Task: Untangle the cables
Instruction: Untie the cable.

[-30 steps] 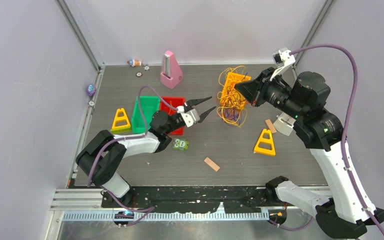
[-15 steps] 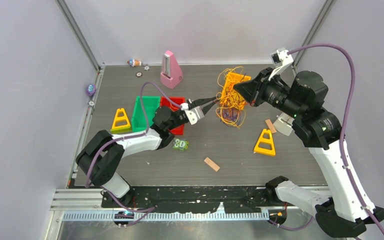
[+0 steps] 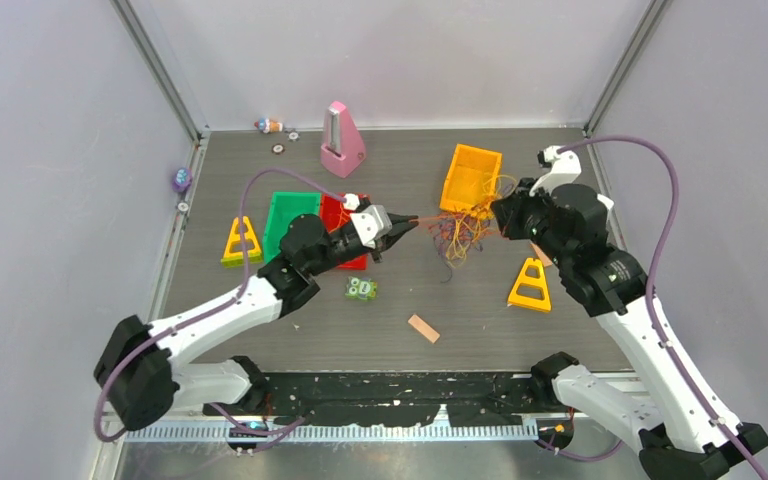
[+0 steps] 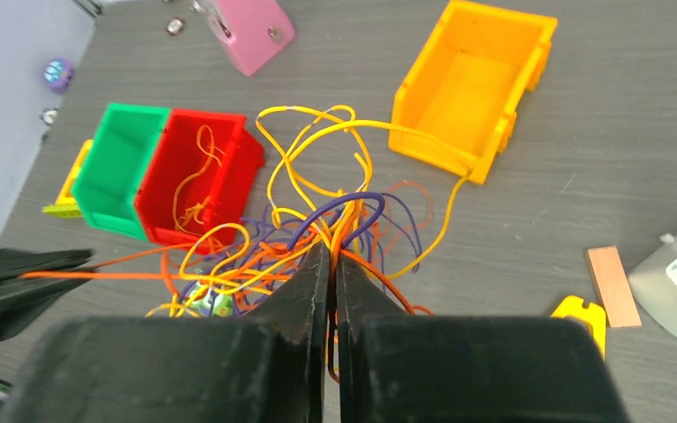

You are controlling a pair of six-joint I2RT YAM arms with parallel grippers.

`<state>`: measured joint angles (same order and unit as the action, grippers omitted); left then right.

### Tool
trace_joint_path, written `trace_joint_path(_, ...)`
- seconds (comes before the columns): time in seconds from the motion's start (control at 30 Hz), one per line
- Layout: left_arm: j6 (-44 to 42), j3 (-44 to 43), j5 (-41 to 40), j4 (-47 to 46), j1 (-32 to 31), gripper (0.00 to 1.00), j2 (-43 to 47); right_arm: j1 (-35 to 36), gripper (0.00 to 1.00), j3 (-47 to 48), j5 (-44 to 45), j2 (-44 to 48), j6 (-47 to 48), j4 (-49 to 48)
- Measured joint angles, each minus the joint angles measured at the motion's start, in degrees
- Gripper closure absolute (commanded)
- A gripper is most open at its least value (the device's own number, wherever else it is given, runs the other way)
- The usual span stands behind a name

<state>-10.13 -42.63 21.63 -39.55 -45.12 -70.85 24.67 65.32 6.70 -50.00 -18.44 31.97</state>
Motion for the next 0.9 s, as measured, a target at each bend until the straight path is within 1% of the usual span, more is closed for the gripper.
trace_joint_path(0.17,4.13,-8.87,-3.89,30.08,-1.42,1.0,6.08,0.98,0.94,-7.21,2.89,1.22,-2.03,-1.33)
trace_joint_path(0.23,5.14,-11.37,-6.03,38.82,-1.42,1.0,7.82,1.33,0.9,-9.29,4.9,1.29,-4.04,-2.38)
trace_joint_path(0.27,5.75,-12.28,-7.41,43.47,-1.42,1.0,8.98,1.49,0.82,-10.32,6.45,1.31,-5.53,-2.73)
trace_joint_path(0.3,6.54,-12.85,-8.63,47.25,-1.4,1.0,10.29,1.49,0.7,-11.3,8.13,1.36,-7.23,-2.97)
trace_joint_path(0.33,7.34,-13.29,-9.75,50.97,-1.25,1.0,11.87,1.42,0.51,-12.37,10.03,1.38,-9.14,-3.06)
trace_joint_path(0.4,9.68,-13.55,-11.69,57.86,0.33,1.0,16.04,-0.04,0.43,-14.49,14.82,1.29,-11.89,-2.54)
trace_joint_path(0.43,10.47,-13.55,-12.59,60.7,1.7,1.0,18.43,-2.1,0.41,-15.78,17.55,1.22,-12.5,-1.97)
trace_joint_path(0.47,11.41,-13.55,-13.11,62.6,2.82,1.0,20.5,-4.31,0.36,-17.27,19.12,1.09,-12.94,-1.86)
trace_joint_path(0.5,12.48,-13.55,-13.64,64.39,4.26,1.0,22.99,-5.84,0.28,-18.4,19.87,0.98,-13.2,-1.66)
trace_joint_path(0.53,13.18,-13.55,-13.81,65.7,5.29,1.0,25.29,-7.34,0.23,-19.69,19.96,0.76,-13.31,-1.44)
trace_joint_path(0.57,13.99,-13.55,-13.62,66.73,5.75,1.0,26.82,-8.24,0.13,-20.92,19.39,0.55,-13.2,-1.57)
trace_joint_path(0.6,14.45,-13.55,-12.94,67.67,5.81,1.0,28.15,-8.59,0.1,-22.03,18.03,0.46,-12.72,-1.95)
trace_joint_path(0.63,14.86,-13.53,-12.15,68.13,5.81,1.0,29.22,-8.74,0.02,-23.06,15.96,0.39,-12.02,-2.51)
trace_joint_path(0.67,15.61,-13.49,-11.13,68.39,5.81,1.0,29.86,-8.79,0.02,-23.98,13.16,0.33,-10.93,-3.34)
trace_joint_path(0.73,16.52,-13.05,-9.62,68.87,5.81,1.0,29.9,-8.76,0.05,-25.27,7.48,-0.02,-9.05,-5.4)
trace_joint_path(0.83,17.92,-11.56,-8.81,70.42,5.81,1.0,29.62,-8.28,0.05,-26.47,-3.87,-2.19,-5.73,-8.94)
trace_joint_path(0.9,18.82,-10.69,-9.25,71.87,5.81,1.0,29.44,-5.81,0.05,-26.53,-9.35,-4.76,-3.61,-10.62)
